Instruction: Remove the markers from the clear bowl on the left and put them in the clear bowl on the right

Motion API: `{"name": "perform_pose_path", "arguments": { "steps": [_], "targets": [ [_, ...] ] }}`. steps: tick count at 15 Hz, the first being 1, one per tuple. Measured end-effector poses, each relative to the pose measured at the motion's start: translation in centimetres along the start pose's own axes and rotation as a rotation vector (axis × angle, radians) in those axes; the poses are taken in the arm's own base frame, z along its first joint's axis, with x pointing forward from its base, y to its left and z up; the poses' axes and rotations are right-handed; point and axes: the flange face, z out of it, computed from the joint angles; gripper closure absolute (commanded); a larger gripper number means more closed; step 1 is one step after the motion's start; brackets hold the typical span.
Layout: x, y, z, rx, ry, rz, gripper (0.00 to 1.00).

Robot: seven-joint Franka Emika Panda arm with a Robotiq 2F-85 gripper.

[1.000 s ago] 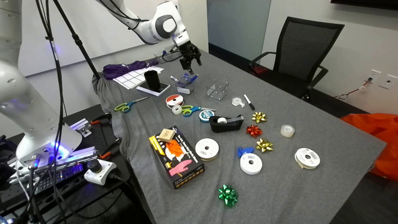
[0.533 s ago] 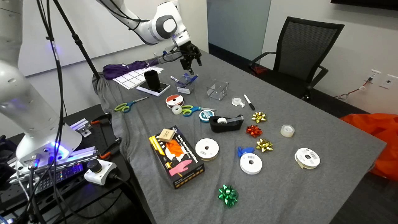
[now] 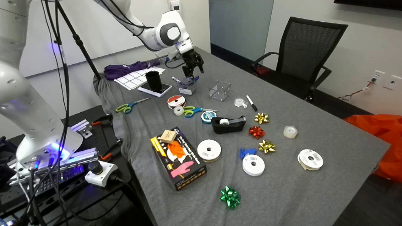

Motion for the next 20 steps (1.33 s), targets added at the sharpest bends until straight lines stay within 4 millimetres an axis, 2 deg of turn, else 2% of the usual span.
{"name": "perform_pose_path", "arguments": {
  "steps": [5, 6, 7, 16, 20],
  "targets": [
    [-0.9, 0.1, 2.2, -0.026, -0.001, 0.008, 0.00],
    [-1.1, 0.1, 2.6, -0.029, -0.001, 0.010, 0.25],
    [-1.2, 0.0, 3.0, -0.032, 0.000, 0.011, 0.26],
    [-1.5, -0.3, 3.8, -0.035, 0.003, 0.008, 0.91],
    [-1.5, -0.3, 3.8, -0.035, 0.003, 0.008, 0.92]
  ]
}}
